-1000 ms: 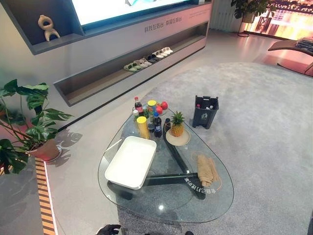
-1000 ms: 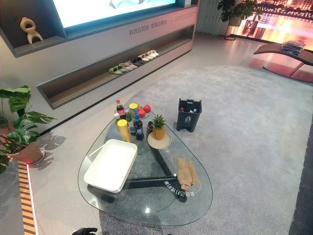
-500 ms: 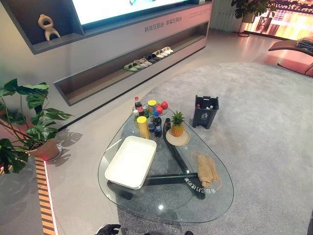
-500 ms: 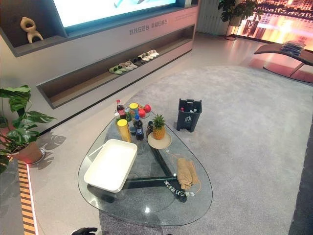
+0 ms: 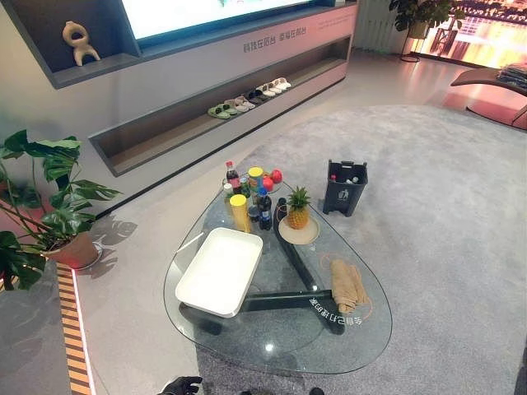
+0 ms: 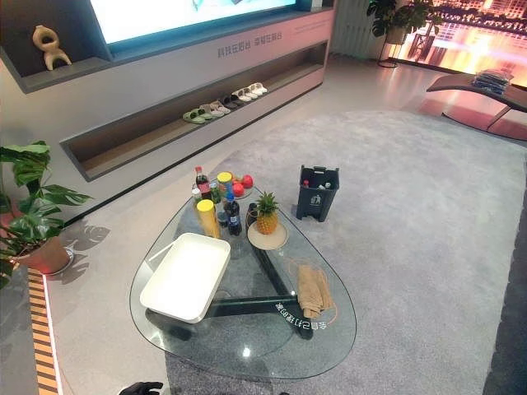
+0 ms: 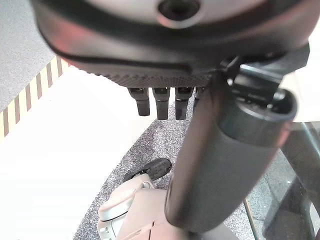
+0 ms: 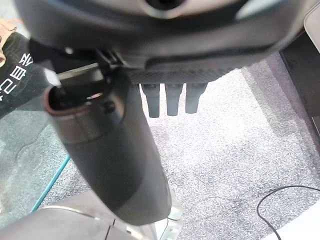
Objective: Wipe the table with a cloth and put it in the basket.
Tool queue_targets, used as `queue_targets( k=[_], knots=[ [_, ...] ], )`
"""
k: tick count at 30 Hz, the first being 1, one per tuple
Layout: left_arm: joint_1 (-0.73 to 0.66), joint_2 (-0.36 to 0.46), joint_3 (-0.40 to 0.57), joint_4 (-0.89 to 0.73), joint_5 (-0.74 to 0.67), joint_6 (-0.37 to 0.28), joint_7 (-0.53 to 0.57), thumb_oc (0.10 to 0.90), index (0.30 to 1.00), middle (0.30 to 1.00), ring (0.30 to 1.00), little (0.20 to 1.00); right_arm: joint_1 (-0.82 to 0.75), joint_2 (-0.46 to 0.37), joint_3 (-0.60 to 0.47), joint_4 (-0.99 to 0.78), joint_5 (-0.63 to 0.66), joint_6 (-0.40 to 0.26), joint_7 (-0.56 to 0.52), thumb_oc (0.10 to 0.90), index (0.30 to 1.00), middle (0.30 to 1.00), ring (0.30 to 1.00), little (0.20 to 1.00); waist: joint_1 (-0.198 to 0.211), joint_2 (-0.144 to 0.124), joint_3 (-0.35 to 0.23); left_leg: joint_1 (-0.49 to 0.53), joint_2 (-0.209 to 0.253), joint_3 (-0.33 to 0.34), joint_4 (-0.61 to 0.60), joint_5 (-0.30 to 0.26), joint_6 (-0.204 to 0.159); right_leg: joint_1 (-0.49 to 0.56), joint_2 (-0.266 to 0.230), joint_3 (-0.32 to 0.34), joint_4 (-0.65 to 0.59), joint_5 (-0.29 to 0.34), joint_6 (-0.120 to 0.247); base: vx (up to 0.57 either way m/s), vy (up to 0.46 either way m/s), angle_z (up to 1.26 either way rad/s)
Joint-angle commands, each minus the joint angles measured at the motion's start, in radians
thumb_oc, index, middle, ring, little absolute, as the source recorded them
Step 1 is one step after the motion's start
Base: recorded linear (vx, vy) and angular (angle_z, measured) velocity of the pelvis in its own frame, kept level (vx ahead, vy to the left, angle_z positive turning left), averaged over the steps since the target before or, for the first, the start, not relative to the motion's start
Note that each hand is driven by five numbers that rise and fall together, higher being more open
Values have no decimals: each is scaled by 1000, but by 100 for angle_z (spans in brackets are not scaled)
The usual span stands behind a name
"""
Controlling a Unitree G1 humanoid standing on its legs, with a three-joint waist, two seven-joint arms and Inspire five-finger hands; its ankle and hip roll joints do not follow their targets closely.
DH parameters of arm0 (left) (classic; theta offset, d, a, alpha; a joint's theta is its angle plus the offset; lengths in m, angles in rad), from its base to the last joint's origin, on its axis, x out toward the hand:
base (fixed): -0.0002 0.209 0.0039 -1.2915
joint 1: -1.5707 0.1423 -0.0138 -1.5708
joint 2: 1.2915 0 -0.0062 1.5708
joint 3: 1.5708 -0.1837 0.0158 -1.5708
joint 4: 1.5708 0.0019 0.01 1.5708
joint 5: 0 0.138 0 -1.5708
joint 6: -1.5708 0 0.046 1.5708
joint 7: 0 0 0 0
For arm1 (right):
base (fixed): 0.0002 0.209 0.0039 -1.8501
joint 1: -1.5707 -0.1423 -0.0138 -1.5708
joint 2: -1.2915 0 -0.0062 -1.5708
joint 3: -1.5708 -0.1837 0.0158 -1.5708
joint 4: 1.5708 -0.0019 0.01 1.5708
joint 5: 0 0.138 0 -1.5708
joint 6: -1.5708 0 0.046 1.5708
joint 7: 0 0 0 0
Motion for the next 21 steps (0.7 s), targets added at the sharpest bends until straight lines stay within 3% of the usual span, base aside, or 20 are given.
queue_targets(
  k=[1, 5, 11, 16, 21],
  knots=[
    [-69, 4, 13, 43, 37, -36, 6, 800, 900, 900, 900, 900, -67, -23, 16, 43, -24, 5, 6, 800, 900, 900, 900, 900, -4, -28, 25, -7, -47, 21, 1, -51, 15, 29, 2, -44, 5, -21, 34, 85, -6, 0],
    [-67, 12, 15, 25, 5, -43, 13, 800, 900, 900, 900, 900, -69, -38, 24, 29, -19, 12, 11, 800, 900, 900, 900, 900, -6, -23, 44, -36, -46, 25, 1, -38, 11, -3, 2, -33, 5, -7, 37, 8, 4, 0],
    [-189, 19, -21, -33, -127, -46, 77, 800, 900, 900, 900, 900, -183, -62, 71, -3, 36, 38, -2, 800, 900, 900, 900, 900, -21, 9, 199, -180, -55, 12, 1, 16, 28, -169, 8, -6, 23, 36, 19, -232, 27, -3],
    [-258, 39, -31, -44, -156, -43, 77, 800, 900, 900, 900, 900, -222, -75, 94, -16, 52, 47, -2, 800, 900, 900, 900, 900, -26, 23, 277, -245, -58, 4, 1, 53, 28, -270, 20, -4, 125, 9, 5, -142, 2, 0],
    [-324, 53, -49, -76, -221, -53, 82, 800, 900, 900, 900, 900, -260, -102, 105, -25, 89, 57, -3, 800, 900, 900, 900, 900, -25, 25, 356, -454, -78, -15, 225, 40, 6, -447, 11, -23, 326, -49, -13, -147, -29, 4]
  ],
)
